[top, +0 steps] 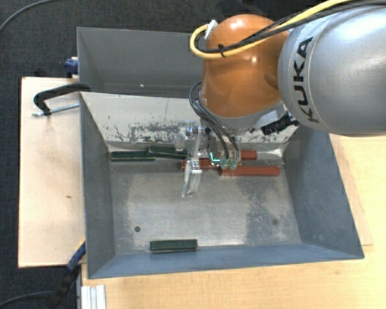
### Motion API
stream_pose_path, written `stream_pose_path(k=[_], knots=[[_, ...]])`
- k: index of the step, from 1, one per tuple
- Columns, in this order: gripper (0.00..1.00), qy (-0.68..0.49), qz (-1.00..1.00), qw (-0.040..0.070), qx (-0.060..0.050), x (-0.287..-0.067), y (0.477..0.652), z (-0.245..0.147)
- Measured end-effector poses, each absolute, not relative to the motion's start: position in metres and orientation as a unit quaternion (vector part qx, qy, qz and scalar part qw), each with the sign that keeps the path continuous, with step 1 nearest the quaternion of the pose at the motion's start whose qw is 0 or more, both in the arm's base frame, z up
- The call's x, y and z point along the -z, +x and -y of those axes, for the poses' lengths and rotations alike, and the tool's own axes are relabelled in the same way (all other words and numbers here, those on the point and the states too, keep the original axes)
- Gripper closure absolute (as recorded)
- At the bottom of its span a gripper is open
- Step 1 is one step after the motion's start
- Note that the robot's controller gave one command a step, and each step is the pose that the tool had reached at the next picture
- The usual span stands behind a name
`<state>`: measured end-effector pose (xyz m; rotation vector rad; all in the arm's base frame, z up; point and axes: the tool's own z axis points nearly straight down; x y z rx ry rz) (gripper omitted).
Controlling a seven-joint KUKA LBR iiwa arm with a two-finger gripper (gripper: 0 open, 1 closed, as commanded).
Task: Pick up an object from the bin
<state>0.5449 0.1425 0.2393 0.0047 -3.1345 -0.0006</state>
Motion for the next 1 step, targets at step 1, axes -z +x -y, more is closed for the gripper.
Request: stream_pose_path(k=[1], knots=[[0.0, -0.014, 1.0, 0.0, 0.0, -0.0673, 0.5967, -0.065]])
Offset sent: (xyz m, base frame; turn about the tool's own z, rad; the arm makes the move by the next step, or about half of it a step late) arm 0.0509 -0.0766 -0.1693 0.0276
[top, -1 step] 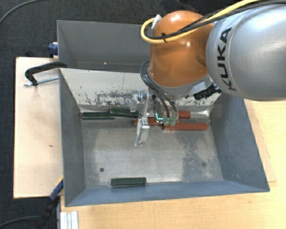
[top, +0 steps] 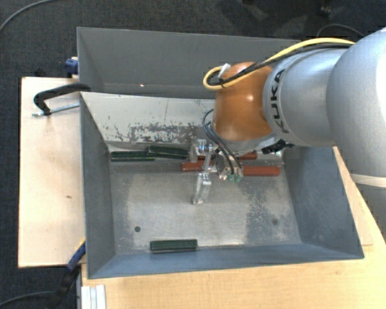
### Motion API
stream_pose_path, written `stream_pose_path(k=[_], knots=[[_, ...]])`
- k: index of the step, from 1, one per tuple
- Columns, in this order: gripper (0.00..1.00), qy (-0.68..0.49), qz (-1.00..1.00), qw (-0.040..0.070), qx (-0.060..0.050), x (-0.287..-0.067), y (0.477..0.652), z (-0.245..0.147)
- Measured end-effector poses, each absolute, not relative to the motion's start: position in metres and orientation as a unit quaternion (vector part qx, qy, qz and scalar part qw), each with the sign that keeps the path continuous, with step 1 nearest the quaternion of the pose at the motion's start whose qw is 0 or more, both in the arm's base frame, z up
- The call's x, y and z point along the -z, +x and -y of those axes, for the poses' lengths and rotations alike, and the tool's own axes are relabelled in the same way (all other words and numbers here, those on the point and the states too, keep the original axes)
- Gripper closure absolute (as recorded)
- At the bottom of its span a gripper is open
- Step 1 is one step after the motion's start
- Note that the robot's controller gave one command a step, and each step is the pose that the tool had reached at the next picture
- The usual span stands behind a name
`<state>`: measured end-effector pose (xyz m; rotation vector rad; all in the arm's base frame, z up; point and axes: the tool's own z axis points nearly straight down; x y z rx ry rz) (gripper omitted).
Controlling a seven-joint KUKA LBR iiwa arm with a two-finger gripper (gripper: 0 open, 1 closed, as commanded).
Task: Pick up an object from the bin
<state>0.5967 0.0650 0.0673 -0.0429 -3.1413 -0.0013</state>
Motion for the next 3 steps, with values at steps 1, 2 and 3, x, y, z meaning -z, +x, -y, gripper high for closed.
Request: stream_pose_path(k=[1, 2, 3], knots=[[0.0, -0.046, 0.999, -0.005, -0.001, -0.103, 0.601, 0.015], [0.0, -0.138, 0.99, -0.004, 0.001, -0.12, 0.601, 0.019], [0.0, -0.14, 0.99, -0.001, 0.001, -0.069, 0.602, -0.017]])
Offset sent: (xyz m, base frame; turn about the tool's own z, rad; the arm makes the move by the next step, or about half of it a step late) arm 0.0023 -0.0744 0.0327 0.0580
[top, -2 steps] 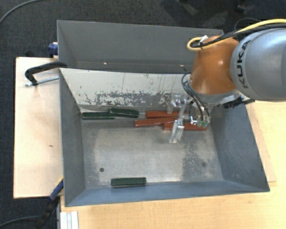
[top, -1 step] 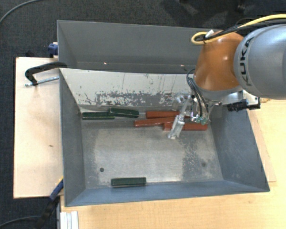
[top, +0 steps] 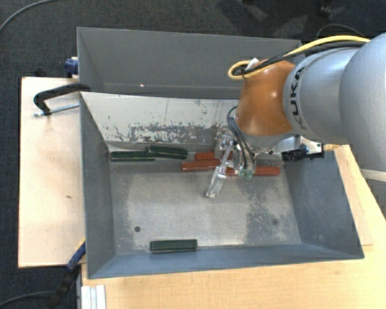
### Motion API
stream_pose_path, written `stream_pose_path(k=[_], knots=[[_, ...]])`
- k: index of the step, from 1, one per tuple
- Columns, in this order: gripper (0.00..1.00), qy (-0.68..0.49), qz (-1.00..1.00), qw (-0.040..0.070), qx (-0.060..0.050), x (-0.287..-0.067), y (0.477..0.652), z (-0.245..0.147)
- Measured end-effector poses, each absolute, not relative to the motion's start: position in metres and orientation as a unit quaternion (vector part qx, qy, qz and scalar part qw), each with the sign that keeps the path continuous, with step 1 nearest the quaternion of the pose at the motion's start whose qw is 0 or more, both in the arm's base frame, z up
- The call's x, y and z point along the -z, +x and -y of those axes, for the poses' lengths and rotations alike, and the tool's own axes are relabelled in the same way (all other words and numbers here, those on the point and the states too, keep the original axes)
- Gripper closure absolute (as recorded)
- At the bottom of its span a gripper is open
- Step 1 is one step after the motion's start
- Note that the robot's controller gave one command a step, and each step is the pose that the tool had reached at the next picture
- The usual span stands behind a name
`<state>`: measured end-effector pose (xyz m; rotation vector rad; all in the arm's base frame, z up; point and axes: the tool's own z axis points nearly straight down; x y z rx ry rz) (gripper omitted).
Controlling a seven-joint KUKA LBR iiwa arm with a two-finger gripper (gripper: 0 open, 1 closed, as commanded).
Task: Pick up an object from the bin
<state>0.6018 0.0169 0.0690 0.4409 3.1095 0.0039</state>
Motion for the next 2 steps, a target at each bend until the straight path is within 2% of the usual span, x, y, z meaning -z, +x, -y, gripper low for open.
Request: stream_pose_path(k=[1, 2], knots=[[0.0, 0.142, -0.99, 0.003, 0.0, -0.072, 0.6026, 0.0464], [1.0, 0.139, -0.99, 0.013, 0.0, -0.078, 0.6082, 0.0446]])
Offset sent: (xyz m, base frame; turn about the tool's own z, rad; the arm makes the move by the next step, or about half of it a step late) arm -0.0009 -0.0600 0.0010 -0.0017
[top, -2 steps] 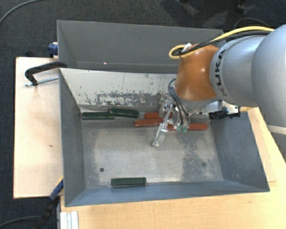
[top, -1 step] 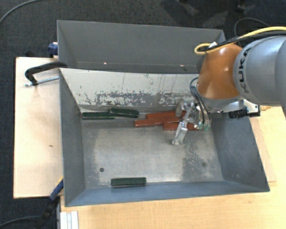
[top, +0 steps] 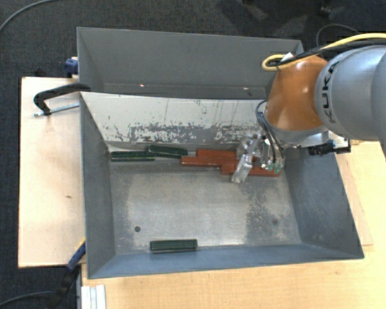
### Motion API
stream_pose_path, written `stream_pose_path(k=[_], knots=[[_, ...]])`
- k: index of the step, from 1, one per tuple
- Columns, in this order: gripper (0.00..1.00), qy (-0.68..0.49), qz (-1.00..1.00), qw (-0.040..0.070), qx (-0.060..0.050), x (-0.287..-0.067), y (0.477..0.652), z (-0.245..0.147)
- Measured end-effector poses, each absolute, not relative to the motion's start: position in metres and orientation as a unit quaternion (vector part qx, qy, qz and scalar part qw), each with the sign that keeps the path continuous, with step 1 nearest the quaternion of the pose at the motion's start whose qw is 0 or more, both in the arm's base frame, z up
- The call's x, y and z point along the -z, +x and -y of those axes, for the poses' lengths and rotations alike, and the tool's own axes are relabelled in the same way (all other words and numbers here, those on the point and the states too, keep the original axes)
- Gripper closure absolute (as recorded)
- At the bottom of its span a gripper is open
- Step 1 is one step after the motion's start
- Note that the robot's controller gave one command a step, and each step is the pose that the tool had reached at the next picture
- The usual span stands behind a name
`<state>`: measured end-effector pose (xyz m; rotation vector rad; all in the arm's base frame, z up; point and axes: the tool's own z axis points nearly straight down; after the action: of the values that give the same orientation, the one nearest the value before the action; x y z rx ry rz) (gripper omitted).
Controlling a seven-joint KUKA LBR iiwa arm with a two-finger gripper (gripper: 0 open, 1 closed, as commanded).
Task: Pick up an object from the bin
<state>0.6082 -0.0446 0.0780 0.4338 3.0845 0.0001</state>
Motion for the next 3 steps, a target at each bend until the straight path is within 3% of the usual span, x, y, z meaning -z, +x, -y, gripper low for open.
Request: stream_pose_path(k=[1, 2, 3], knots=[[1.0, 0.139, -0.99, 0.005, -0.001, -0.103, 0.611, 0.044], [1.0, 0.139, -0.99, 0.006, -0.001, -0.152, 0.613, 0.044], [1.0, 0.139, -0.99, 0.005, -0.001, -0.176, 0.615, 0.043]])
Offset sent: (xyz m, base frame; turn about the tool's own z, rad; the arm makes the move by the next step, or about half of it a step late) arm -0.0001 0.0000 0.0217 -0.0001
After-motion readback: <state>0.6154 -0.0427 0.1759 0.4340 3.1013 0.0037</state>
